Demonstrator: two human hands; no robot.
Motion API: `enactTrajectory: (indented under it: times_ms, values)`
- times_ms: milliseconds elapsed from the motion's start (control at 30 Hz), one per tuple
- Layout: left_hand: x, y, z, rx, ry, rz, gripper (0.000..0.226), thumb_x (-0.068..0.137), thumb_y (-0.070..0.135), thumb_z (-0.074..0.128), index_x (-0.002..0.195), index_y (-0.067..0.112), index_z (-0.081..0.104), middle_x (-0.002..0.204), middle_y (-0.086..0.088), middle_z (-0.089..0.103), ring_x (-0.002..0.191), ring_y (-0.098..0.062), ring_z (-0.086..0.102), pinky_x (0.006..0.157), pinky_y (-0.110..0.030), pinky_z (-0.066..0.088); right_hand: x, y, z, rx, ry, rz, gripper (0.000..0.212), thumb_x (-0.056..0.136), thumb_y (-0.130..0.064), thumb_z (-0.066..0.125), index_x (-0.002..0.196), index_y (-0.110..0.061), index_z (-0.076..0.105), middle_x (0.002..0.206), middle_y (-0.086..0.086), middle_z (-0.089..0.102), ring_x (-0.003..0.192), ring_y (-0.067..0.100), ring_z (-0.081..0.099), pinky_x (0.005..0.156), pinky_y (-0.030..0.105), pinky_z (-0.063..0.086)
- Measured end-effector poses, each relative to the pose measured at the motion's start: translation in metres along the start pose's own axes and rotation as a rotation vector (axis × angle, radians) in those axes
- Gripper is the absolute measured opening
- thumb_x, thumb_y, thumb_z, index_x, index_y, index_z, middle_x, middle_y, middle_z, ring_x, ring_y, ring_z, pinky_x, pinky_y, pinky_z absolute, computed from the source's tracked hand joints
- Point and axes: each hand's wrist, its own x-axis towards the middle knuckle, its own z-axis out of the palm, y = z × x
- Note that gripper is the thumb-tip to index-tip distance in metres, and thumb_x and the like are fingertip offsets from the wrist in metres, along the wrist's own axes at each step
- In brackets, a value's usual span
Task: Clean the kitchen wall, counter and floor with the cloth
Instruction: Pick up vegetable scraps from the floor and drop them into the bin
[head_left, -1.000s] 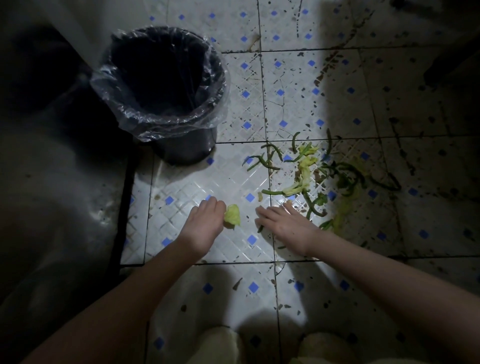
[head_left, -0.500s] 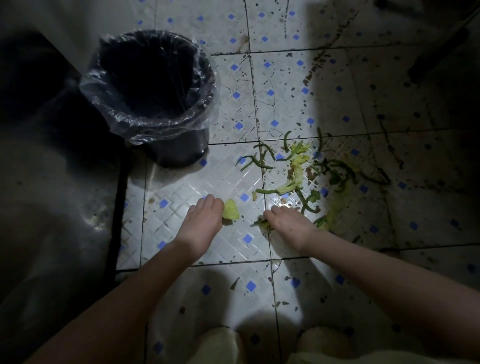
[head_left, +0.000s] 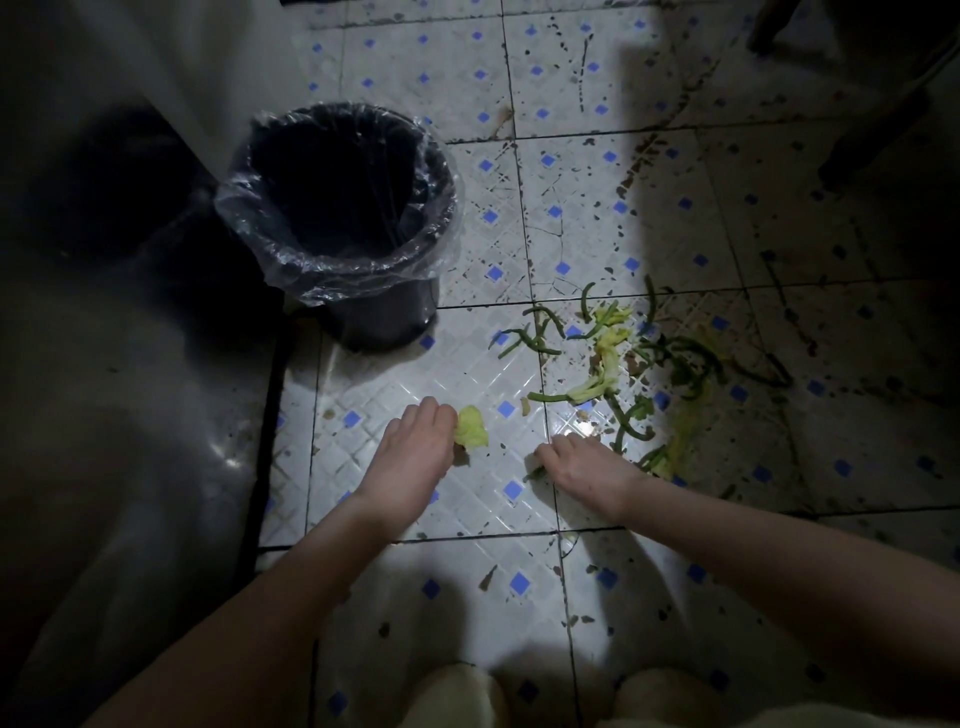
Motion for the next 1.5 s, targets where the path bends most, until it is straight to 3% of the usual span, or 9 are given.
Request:
enactTrajectory:
  times_ms: [133,267,500,667,800,867,1200,1367,1500]
  values:
    - [0.002,0.004,-0.014,-0.031,0.036,0.000,0.030,0.090,0.014,0.051,0.119,0.014,0.044,0.115,-0.004,0.043,0.105,-0.022,0.043,0.088,-0.029,0.035,-0.006,0.001,-0.007,0.008,-0.043,0.023,0.061,0.075,0.006,0.062,0.128,-0.008,0.035,0.121,0.013,0.046,0.108,0.026,0.047,0.096,0.039,0.045]
    - [0.007,0.010,-0.038,-0.023,0.105,0.003,0.036,0.083,0.004,0.056,0.117,0.013,0.045,0.113,-0.006,0.043,0.104,-0.024,0.042,0.083,-0.029,0.032,-0.008,0.004,-0.037,0.032,-0.006,0.061,0.064,0.072,0.010,0.062,0.128,-0.008,0.035,0.121,0.012,0.045,0.109,0.026,0.045,0.094,0.036,0.040]
    - [0.020,0.016,-0.100,0.093,0.292,-0.034,0.025,0.092,0.008,0.049,0.116,0.013,0.043,0.113,-0.005,0.043,0.100,-0.023,0.043,0.080,-0.030,0.033,-0.009,0.017,-0.105,0.124,0.191,0.175,0.040,0.081,0.010,0.047,0.116,-0.011,0.043,0.110,0.010,0.051,0.094,0.022,0.048,0.075,0.027,0.034]
    - [0.031,-0.003,-0.153,0.156,0.414,-0.077,0.032,0.087,0.014,0.060,0.115,0.012,0.046,0.110,-0.008,0.045,0.100,-0.027,0.047,0.082,-0.036,0.038,-0.003,0.039,-0.156,0.068,0.326,0.212,0.039,0.079,0.009,0.050,0.111,-0.013,0.045,0.098,0.008,0.051,0.076,0.017,0.035,0.065,0.027,0.031]
    - [0.045,-0.025,-0.182,0.240,0.442,-0.139,0.028,0.088,0.008,0.055,0.114,0.012,0.045,0.113,-0.009,0.045,0.103,-0.030,0.047,0.080,-0.038,0.039,0.014,0.050,-0.204,0.066,0.453,0.229,0.037,0.078,0.010,0.049,0.109,-0.012,0.047,0.094,0.007,0.052,0.073,0.017,0.040,0.063,0.028,0.036]
    - [0.054,-0.038,-0.192,0.255,0.431,-0.182,0.027,0.088,0.006,0.054,0.113,0.010,0.044,0.114,-0.011,0.045,0.104,-0.031,0.046,0.082,-0.040,0.039,0.026,0.054,-0.228,0.052,0.513,0.229,0.038,0.078,0.011,0.047,0.108,-0.011,0.047,0.095,0.008,0.053,0.074,0.020,0.044,0.064,0.031,0.043]
    - [0.068,-0.075,-0.196,0.230,0.374,-0.271,0.046,0.086,0.007,0.060,0.127,0.014,0.042,0.125,-0.010,0.045,0.116,-0.029,0.046,0.090,-0.040,0.039,0.074,0.037,-0.287,-0.045,0.629,0.154,0.041,0.078,0.014,0.047,0.114,-0.007,0.045,0.103,0.015,0.052,0.091,0.031,0.051,0.068,0.034,0.035]
    - [0.048,-0.083,-0.180,0.235,0.435,-0.314,0.035,0.092,0.018,0.051,0.126,0.015,0.043,0.126,-0.008,0.045,0.114,-0.029,0.046,0.088,-0.039,0.039,0.100,0.013,-0.295,-0.127,0.619,0.088,0.037,0.082,0.007,0.050,0.116,-0.008,0.045,0.108,0.015,0.052,0.097,0.033,0.052,0.069,0.033,0.027]
    - [0.032,-0.085,-0.175,0.183,0.493,-0.341,0.028,0.095,0.022,0.047,0.122,0.015,0.047,0.125,-0.010,0.046,0.111,-0.031,0.048,0.085,-0.041,0.039,0.115,-0.001,-0.297,-0.102,0.591,0.084,0.036,0.084,0.004,0.049,0.117,-0.009,0.048,0.111,0.013,0.053,0.102,0.034,0.053,0.075,0.037,0.036]
